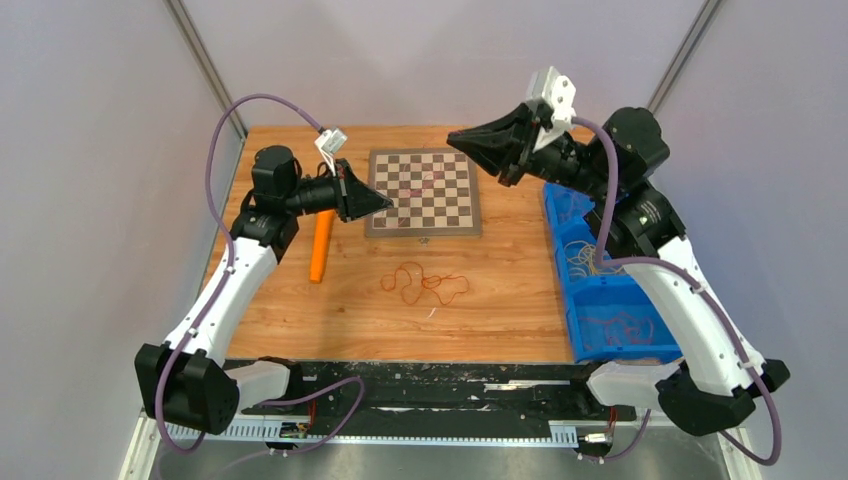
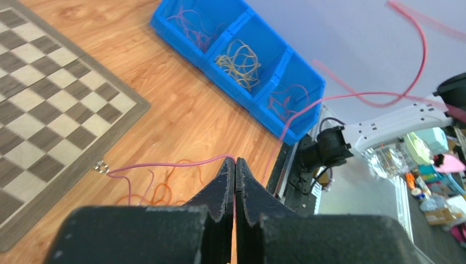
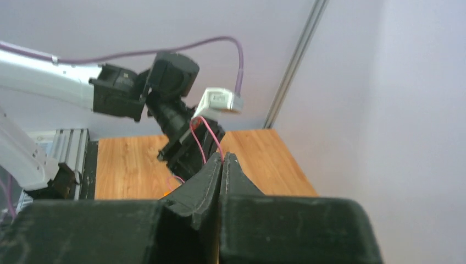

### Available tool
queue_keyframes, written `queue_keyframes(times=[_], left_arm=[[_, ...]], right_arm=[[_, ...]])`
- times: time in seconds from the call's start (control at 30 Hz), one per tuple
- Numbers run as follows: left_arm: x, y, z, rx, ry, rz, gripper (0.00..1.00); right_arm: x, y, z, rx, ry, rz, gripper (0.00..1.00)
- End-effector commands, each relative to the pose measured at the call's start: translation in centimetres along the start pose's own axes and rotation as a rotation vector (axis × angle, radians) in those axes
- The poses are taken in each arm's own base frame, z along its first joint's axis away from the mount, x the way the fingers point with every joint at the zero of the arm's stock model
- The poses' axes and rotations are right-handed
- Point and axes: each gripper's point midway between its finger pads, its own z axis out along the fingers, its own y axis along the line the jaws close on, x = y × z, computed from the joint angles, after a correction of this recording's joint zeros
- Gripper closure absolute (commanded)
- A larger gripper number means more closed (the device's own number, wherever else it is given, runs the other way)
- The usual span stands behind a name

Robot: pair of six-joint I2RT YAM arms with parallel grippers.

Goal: Untangle the cables

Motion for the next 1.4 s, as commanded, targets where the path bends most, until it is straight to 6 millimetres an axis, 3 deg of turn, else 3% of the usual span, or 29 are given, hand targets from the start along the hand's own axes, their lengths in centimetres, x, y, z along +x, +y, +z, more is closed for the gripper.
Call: queue_keyframes(times=[0.0, 0.13, 0.33, 0.53, 0.7, 0.97, 1.17, 1.37], left_arm=[[-2.2, -3.9, 0.9, 0.15, -0.022, 0.101, 1.0], [-2.1, -8.2, 2.4, 0.34, 0.027, 0.099, 1.0], [-2.6, -12.2, 3.6, 0.519, 0.057, 0.125, 1.0], [-1.6, -13.0, 4.0, 0.543, 0.081, 0.254, 1.0], [-1.3, -13.5, 4.0, 0.561, 0.07, 0.292, 1.0], [-1.5, -16.6, 2.2, 0.721, 0.103, 0.301, 1.0], [-2.7, -18.1, 1.4, 0.766, 0.118, 0.258, 1.0], [-3.1, -19.2, 1.4, 0.814, 0.146, 0.228, 1.0]], right_arm=[[6.8, 0.0, -2.0, 0.055, 0.167, 0.035, 1.0], [11.4, 2.8, -3.6, -0.015, 0.248, 0.142, 1.0], [13.3, 4.1, -4.1, -0.039, 0.28, 0.225, 0.95], [10.4, 4.7, -3.6, -0.056, 0.201, 0.313, 0.96], [8.9, 4.7, -3.3, -0.067, 0.149, 0.289, 0.97], [6.3, 2.1, -4.0, 0.053, 0.048, 0.002, 0.92], [4.7, 3.4, -4.2, 0.017, -0.021, -0.225, 0.86], [4.2, 5.2, -3.7, -0.033, -0.075, -0.334, 0.81]])
